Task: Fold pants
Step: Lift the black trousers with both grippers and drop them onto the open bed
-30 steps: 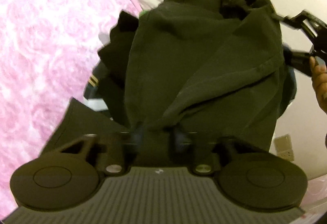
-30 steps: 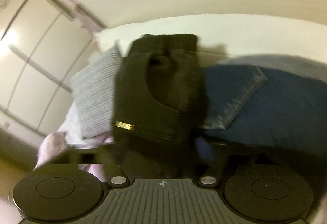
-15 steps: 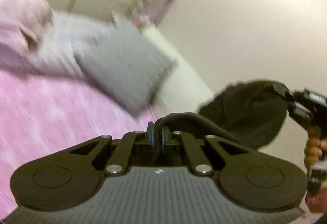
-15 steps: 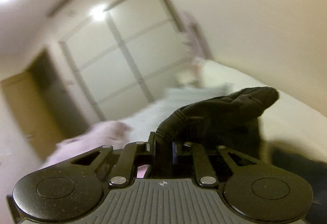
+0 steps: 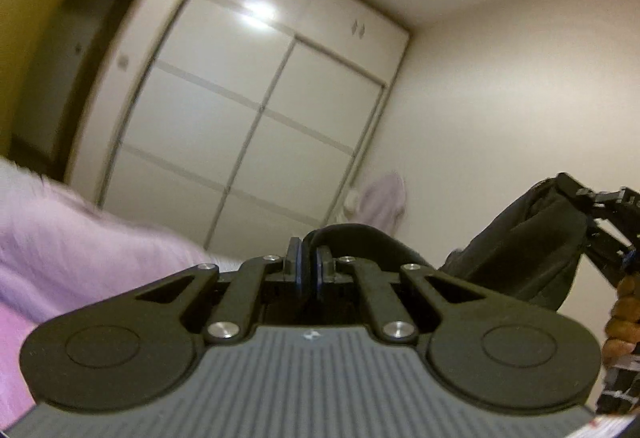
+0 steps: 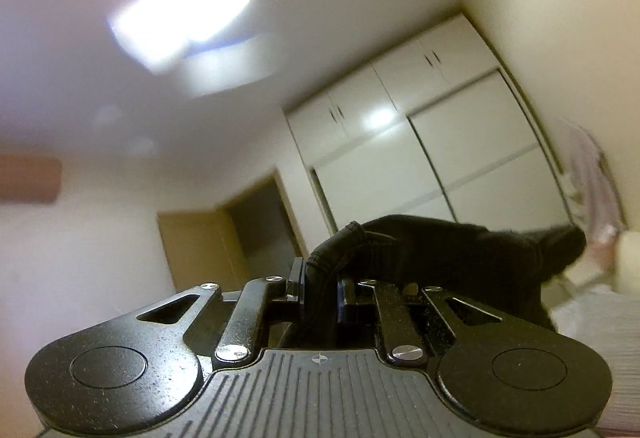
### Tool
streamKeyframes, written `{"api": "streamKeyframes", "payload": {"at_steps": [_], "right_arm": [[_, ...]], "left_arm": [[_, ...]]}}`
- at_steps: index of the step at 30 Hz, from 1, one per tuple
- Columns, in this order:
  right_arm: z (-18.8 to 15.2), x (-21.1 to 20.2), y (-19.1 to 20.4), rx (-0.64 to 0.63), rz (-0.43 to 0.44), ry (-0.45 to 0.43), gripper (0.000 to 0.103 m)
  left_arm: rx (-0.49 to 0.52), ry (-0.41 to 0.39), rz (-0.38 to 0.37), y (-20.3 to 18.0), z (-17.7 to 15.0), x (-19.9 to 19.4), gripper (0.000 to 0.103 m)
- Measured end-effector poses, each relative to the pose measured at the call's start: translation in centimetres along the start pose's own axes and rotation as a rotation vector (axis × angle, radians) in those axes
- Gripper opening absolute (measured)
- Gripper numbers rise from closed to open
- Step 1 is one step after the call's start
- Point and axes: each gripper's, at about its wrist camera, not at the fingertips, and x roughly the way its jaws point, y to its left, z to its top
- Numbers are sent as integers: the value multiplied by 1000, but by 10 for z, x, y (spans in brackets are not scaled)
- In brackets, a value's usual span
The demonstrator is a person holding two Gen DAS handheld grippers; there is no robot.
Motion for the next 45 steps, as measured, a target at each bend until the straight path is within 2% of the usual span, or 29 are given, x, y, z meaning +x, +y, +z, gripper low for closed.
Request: {"api": "streamKeyframes", "payload": {"at_steps": [4, 8, 12, 15, 18, 20, 22, 23, 24, 25, 26, 27, 28, 30, 31, 32, 33, 34, 36, 38, 42, 45], "right_arm": [[5, 73, 89, 58, 42, -88, 10], [29, 118, 181, 46, 105, -140, 10], [46, 144, 253, 53, 119, -182, 10], [33, 131, 263, 36, 115, -175, 10], [-13, 103, 257, 21, 68, -63, 11], [-57, 94, 239, -2, 42, 77, 12], [-125, 66, 220, -35, 18, 320, 30], [-168, 55, 210, -60, 35, 499, 65], [-211, 45, 205, -80, 36, 701, 86], [-251, 34, 195, -87, 16, 860, 85], [-286, 20, 184, -85, -23, 993, 85], [-316, 3, 175, -79, -61, 1105, 83], [-337, -18, 167, -59, -90, 1176, 83], [-352, -58, 147, 11, -128, 1226, 83], [-352, -60, 128, 47, -144, 1231, 83], [-351, -68, 125, 84, -161, 1233, 83], [-332, -52, 92, 104, -177, 1234, 83], [-329, -59, 78, 118, -199, 1231, 83], [-327, -64, 62, 120, -219, 1221, 83], [-317, -68, 57, 113, -225, 1211, 83], [-309, -90, 61, 106, -198, 1208, 83], [-315, -100, 69, 70, -169, 1210, 83]], "left_arm": [[61, -89, 62, 42, 89, -25, 3], [88, -168, 117, 73, 155, -51, 3], [106, -228, 182, 98, 202, -77, 4], [115, -232, 209, 118, 210, -98, 4], [115, -159, 237, 135, 184, -114, 4], [113, -46, 274, 149, 145, -114, 6], [119, 119, 343, 166, 92, -107, 11], [118, 245, 382, 183, 63, -101, 18], [113, 361, 419, 195, 31, -96, 21], [99, 487, 473, 209, -5, -92, 21], [72, 571, 515, 221, -35, -95, 21], [37, 628, 540, 229, -60, -104, 21], [-9, 677, 569, 233, -85, -115, 21], [-100, 724, 593, 236, -118, -144, 25], [-119, 745, 604, 232, -142, -180, 26], [-126, 770, 621, 224, -154, -195, 27], [-123, 790, 632, 219, -168, -213, 27], [-113, 803, 637, 214, -176, -225, 28], [-96, 808, 648, 199, -188, -234, 36], [-99, 800, 662, 185, -190, -245, 36], [-91, 763, 668, 149, -182, -266, 47], [-73, 747, 681, 131, -178, -279, 47]]}}
